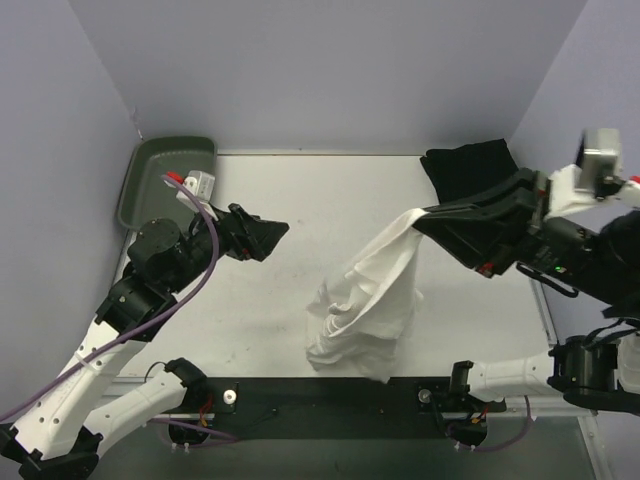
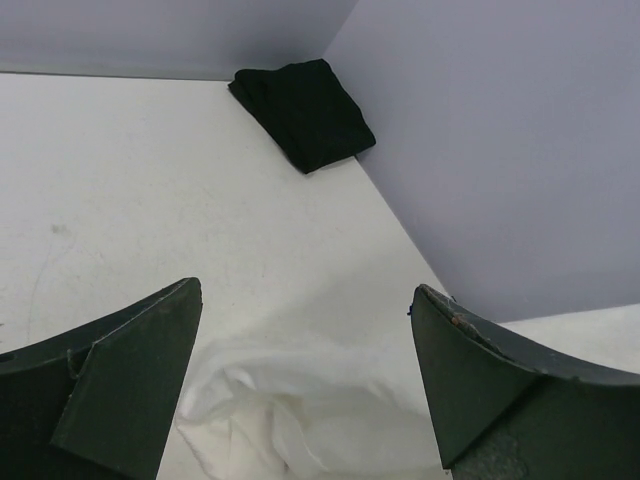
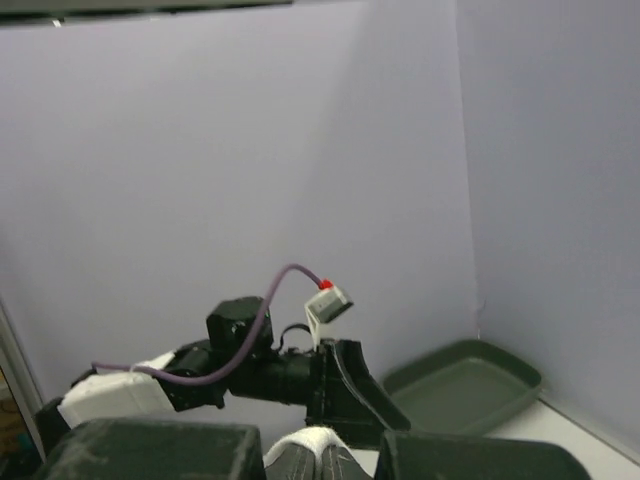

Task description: Fold and stack the t-shirts

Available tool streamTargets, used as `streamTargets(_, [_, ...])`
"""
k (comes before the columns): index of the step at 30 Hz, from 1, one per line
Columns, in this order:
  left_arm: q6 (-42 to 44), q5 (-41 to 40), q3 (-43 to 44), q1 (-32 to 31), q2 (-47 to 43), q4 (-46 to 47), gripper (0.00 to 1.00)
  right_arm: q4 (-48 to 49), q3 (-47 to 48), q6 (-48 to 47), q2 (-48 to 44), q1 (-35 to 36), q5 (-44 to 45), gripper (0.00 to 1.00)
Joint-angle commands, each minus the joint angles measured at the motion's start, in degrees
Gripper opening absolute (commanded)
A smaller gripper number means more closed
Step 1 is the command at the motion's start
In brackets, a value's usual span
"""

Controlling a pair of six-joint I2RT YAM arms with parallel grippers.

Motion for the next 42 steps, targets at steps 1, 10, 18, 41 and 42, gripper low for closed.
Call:
streamTargets(1, [-0.09,-0.49,-1.08,-0.16,0.56,-1.16,0.95,9.91,0.53,-0.77,-2.89,0.45,-0.05,0.00])
streamTargets(10, [-1.07,0.91,-3.11,-0.24,1.35,0.86,0.94,12.71,-14.50,-3.09,-5.43,-9.59,24.16,0.00])
streamTargets(18, [-1.07,0.38,-4.60,-0.24,0.30,1.13,0.94,10.96,-26.70,15.73,4.11,-45.14,2.10,0.00])
streamTargets(41, [-1.94,-1.72,-19.51,-0.24,-2.77,-3.36,0.93,-7.66,-35.04,15.65,10.58,-43.86,17.46,1.00])
streamTargets(42, [-3.34,-1.03,-21.02,-0.33,-3.39,-2.92,0.93,-10.20,-37.59,16.88,5.95,-42.45,18.08,1.00])
